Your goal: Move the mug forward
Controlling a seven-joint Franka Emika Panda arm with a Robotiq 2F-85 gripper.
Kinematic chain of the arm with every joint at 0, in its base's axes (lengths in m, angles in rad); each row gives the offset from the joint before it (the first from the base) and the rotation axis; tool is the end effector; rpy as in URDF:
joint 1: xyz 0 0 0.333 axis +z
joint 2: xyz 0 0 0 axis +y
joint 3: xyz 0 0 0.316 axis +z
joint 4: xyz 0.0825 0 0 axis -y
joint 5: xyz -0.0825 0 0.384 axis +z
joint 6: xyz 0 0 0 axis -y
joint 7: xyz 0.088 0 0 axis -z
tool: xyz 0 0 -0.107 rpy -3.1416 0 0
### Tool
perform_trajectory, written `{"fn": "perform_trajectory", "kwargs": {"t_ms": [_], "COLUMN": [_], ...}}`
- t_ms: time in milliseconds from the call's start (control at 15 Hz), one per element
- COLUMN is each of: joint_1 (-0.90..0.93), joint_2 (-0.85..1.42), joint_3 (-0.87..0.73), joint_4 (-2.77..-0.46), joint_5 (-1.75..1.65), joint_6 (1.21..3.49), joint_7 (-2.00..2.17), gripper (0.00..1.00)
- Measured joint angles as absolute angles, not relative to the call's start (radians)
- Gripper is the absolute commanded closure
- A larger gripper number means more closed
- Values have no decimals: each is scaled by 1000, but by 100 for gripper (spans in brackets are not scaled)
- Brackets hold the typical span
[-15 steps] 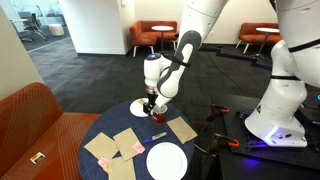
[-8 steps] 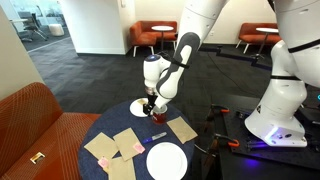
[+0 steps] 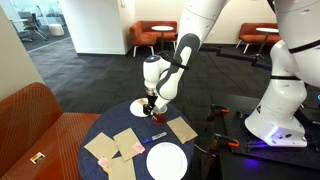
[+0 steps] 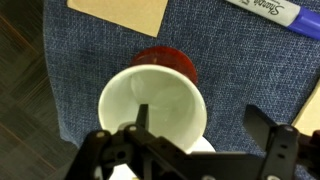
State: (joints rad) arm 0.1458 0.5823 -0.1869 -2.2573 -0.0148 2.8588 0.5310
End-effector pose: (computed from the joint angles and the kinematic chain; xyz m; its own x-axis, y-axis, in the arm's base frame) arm 0.5272 -0.0279 0.1095 0.8637 -0.4983 0.0761 -0.5034 -0.8605 0.0790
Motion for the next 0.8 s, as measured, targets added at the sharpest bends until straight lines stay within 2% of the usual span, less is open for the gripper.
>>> {"fn": "perform_trajectory", "kwargs": {"t_ms": [533,667,800], "joint_1": [150,151,151], "joint_2": [617,620,621], "joint_3": [-174,-173,-173], "joint_4": [-2243,-2241,-2240], "joint_5": [19,23,26], "joint_6": [2859,2859,2859], "joint_7": [531,531,531], "gripper": [97,100,98]}}
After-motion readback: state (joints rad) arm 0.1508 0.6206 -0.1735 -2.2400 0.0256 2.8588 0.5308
